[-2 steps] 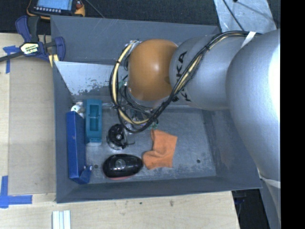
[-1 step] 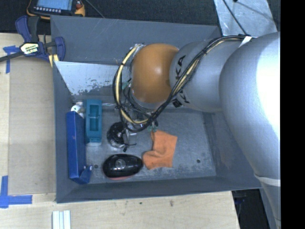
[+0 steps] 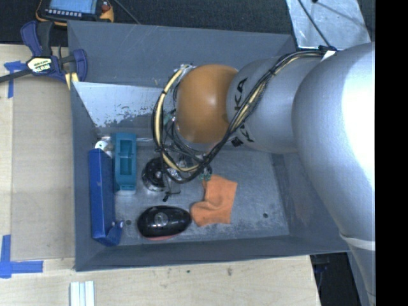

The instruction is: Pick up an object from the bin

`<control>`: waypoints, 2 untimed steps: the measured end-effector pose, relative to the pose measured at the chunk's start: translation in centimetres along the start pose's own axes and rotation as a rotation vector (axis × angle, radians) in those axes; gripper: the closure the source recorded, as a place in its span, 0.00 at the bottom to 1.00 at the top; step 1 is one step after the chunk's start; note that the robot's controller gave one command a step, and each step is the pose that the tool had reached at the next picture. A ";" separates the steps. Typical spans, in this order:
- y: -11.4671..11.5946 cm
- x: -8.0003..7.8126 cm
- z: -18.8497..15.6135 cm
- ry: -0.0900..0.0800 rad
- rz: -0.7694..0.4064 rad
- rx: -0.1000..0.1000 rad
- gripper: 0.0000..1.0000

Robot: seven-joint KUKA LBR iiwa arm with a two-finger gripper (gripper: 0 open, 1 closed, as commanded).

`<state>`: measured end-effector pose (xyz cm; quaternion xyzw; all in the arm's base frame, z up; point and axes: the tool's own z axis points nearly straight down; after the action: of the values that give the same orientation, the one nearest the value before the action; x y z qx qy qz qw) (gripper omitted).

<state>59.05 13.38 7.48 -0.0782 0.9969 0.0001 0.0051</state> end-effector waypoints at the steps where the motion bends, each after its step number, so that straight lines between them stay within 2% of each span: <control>1: 0.0 0.0 0.0 0.000 0.000 0.000 1.00; 2: 0.0 0.0 -0.1 0.001 0.000 0.000 1.00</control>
Offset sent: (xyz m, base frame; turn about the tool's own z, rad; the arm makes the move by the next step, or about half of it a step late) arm 0.0000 0.0002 0.0011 0.0000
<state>59.08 13.38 7.54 -0.0782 0.9969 0.0001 0.0047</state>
